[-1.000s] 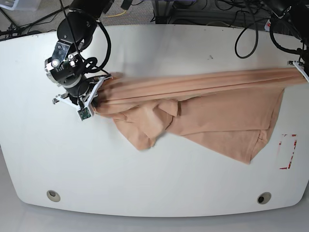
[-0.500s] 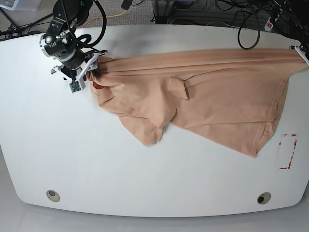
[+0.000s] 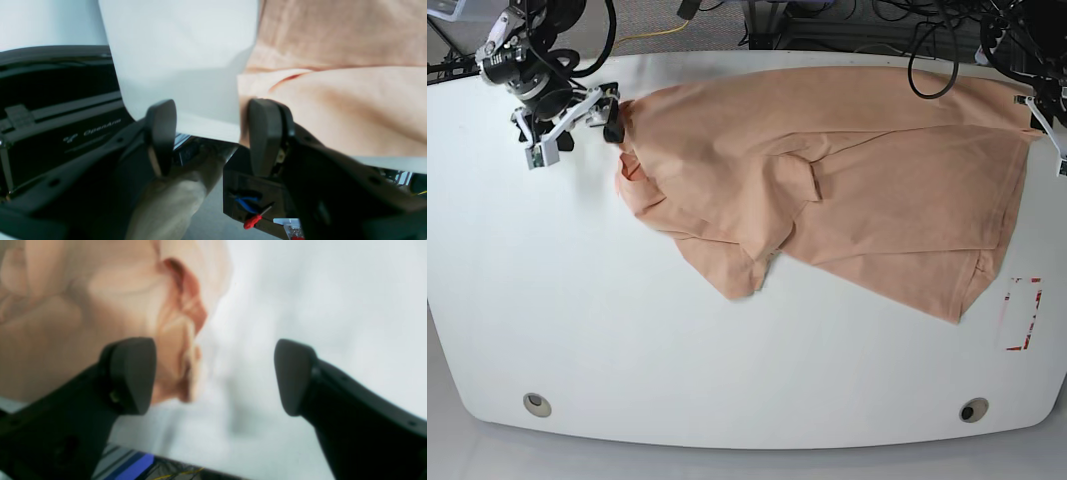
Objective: Fold the T-shirt properly
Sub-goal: 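Lift and stretch the shirt between both grippers, then lay it flat, then open the left gripper and move it down to the shirt hem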
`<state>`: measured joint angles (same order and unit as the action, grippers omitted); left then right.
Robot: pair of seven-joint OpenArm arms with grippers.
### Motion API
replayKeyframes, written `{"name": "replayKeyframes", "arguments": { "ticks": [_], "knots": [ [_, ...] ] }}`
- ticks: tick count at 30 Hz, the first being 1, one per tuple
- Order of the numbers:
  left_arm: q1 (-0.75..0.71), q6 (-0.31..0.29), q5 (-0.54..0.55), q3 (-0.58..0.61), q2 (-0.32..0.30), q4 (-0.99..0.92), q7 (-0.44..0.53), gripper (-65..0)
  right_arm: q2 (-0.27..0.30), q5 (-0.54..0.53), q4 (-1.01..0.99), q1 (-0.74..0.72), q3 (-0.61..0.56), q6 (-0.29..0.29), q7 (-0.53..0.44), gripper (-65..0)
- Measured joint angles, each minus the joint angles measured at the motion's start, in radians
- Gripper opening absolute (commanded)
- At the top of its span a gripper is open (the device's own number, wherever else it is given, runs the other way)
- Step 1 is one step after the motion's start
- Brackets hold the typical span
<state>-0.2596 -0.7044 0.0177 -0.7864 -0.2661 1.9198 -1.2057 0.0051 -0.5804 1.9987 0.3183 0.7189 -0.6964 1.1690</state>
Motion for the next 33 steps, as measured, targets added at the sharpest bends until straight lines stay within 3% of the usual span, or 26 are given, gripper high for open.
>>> {"name": "replayKeyframes", "arguments": {
  "ticks": [3, 8, 12, 18, 23, 28, 30, 33],
  "knots": [
    [0.029, 0.001, -0.006, -0.011, -0.003, 0.0, -0.006, -33.1, 0.01, -0.001, -0.004, -0.092, 0.013, 0.001, 0.04, -11.9],
    [0.053, 0.0, 0.002, -0.011, -0.003, 0.001, 0.002, -33.1, 0.011, -0.001, -0.006, -0.18, -0.076, 0.0, 0.062, -11.9],
    [0.084, 0.001, -0.014, -0.017, -0.008, 0.001, -0.002, -33.1, 0.005, 0.065, -0.064, -0.241, -0.138, -0.001, 0.052, -11.9],
    [0.085, 0.001, -0.023, -0.117, -0.024, 0.003, -0.011, -33.1, 0.008, 0.099, -0.206, -0.241, -0.188, 0.0, 0.054, -11.9],
    [0.122, 0.0, 0.002, -0.111, -0.017, 0.003, -0.006, -33.1, 0.006, 0.095, -0.301, -0.272, -0.196, 0.0, -0.019, -11.9],
    [0.161, 0.001, -0.005, -0.107, -0.014, 0.003, -0.003, -32.8, 0.009, 0.11, -0.376, -0.313, -0.19, 0.0, -0.024, -12.2],
    [0.188, 0.003, -0.029, -0.087, -0.001, -0.002, -0.02, -32.6, 0.008, 0.103, -0.412, -0.33, -0.19, -0.001, -0.035, -16.3],
    [0.224, 0.004, -0.003, -0.032, 0.002, -0.009, 0.005, -32.5, 0.012, 0.109, -0.459, -0.35, -0.19, 0.0, -0.044, -34.1]
  ]
}}
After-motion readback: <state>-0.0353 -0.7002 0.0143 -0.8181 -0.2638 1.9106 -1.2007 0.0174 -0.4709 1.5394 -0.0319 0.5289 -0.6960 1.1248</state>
